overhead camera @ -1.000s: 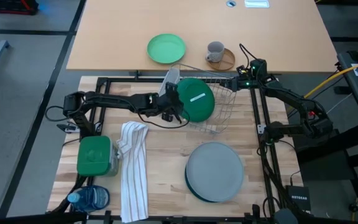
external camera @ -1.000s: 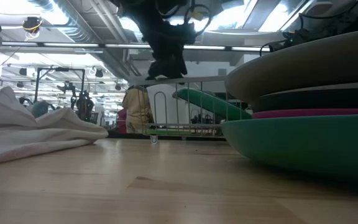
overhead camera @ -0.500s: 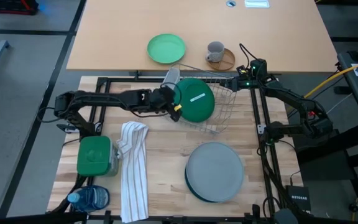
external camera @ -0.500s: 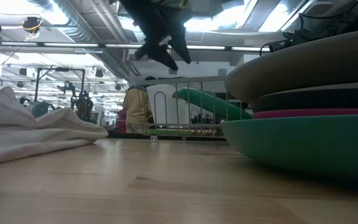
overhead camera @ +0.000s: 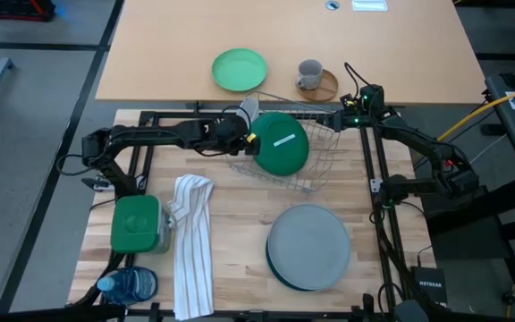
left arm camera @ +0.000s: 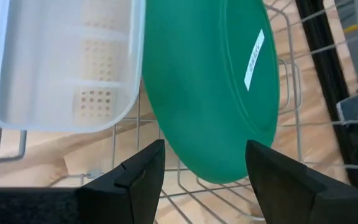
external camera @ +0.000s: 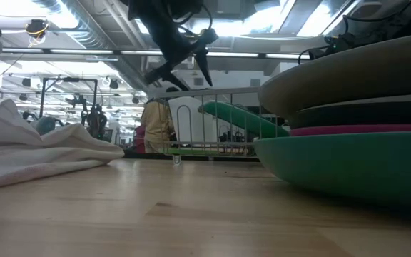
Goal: Sort dishes
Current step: Put the dark green plate in the dish rack
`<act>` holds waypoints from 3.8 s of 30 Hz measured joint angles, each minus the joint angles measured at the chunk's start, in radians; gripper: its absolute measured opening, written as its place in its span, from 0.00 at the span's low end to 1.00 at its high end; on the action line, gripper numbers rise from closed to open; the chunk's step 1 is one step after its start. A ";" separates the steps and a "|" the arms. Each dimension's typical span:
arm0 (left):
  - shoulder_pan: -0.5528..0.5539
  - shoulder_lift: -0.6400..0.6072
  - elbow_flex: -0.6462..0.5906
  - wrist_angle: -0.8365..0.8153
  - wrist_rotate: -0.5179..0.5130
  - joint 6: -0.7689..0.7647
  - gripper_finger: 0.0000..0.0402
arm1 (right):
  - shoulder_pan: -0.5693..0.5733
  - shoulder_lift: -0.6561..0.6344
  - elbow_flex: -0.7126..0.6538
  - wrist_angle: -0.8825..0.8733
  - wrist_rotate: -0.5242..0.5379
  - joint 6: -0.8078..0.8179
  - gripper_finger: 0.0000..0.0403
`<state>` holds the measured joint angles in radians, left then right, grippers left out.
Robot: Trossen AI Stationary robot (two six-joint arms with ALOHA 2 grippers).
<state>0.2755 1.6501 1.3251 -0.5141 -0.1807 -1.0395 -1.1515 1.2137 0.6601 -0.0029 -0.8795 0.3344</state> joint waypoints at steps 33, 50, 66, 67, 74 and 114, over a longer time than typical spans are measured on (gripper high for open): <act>0.022 0.087 0.000 0.140 0.000 -0.026 0.53 | 0.000 0.000 0.000 -0.025 0.095 -0.027 0.22; 0.019 0.088 0.000 0.281 -0.002 0.243 0.53 | 0.000 0.000 0.000 -0.026 0.095 -0.029 0.22; -0.021 0.088 0.000 0.391 -0.004 0.540 0.53 | 0.000 0.000 0.000 -0.026 0.095 -0.029 0.22; -0.025 0.088 0.000 0.407 -0.005 0.564 0.53 | 0.000 0.000 0.000 -0.026 0.094 -0.029 0.22; -0.055 0.088 0.000 0.488 -0.005 0.732 0.53 | 0.000 0.000 0.000 -0.026 0.094 -0.029 0.22; -0.035 0.051 0.001 0.169 -0.058 0.357 0.53 | 0.000 -0.001 0.000 -0.073 0.058 -0.047 0.22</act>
<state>0.2405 1.7006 1.3258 -0.3451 -0.2390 -0.6820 -1.1519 1.2129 0.6605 -0.0759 -0.8212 0.2875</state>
